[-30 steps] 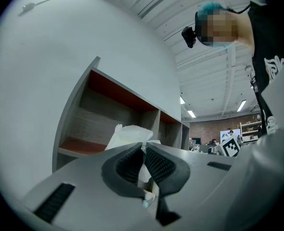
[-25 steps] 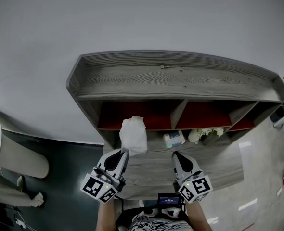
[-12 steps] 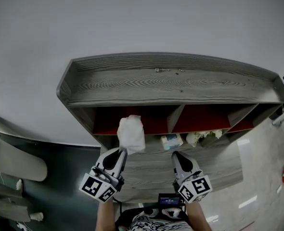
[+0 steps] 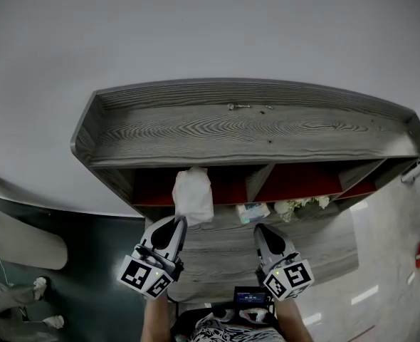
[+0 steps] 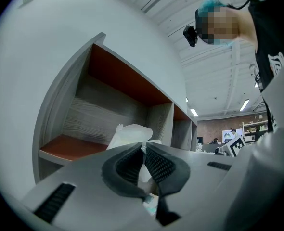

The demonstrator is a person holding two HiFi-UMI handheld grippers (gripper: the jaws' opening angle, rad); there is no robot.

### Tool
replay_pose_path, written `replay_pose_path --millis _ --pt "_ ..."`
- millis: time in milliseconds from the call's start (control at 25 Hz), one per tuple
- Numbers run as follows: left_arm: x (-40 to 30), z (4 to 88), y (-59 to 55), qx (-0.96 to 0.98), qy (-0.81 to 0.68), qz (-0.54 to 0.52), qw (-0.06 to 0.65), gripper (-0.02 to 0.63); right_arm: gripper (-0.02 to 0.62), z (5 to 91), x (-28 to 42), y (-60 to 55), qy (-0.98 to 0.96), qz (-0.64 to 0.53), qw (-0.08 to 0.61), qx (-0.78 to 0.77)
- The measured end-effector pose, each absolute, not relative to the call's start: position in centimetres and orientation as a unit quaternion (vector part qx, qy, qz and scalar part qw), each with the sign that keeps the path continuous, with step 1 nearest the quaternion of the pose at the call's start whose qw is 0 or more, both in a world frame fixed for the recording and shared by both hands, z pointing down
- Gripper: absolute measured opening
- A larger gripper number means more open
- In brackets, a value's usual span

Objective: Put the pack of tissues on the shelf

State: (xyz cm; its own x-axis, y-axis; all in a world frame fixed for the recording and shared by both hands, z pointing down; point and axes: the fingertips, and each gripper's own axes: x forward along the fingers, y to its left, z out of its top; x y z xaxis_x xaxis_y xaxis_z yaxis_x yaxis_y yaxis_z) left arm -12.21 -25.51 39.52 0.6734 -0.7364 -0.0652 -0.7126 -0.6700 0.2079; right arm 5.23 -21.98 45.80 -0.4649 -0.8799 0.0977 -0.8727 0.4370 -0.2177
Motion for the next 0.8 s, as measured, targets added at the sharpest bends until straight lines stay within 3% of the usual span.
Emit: replay_pose_path --millis 800 --pt "-12.6 39.4 -29.6 0.882 -0.465 -0.053 0.056 0.011 0.005 47.1 5.6 -24.5 0.843 -0.136 0.007 -0.520"
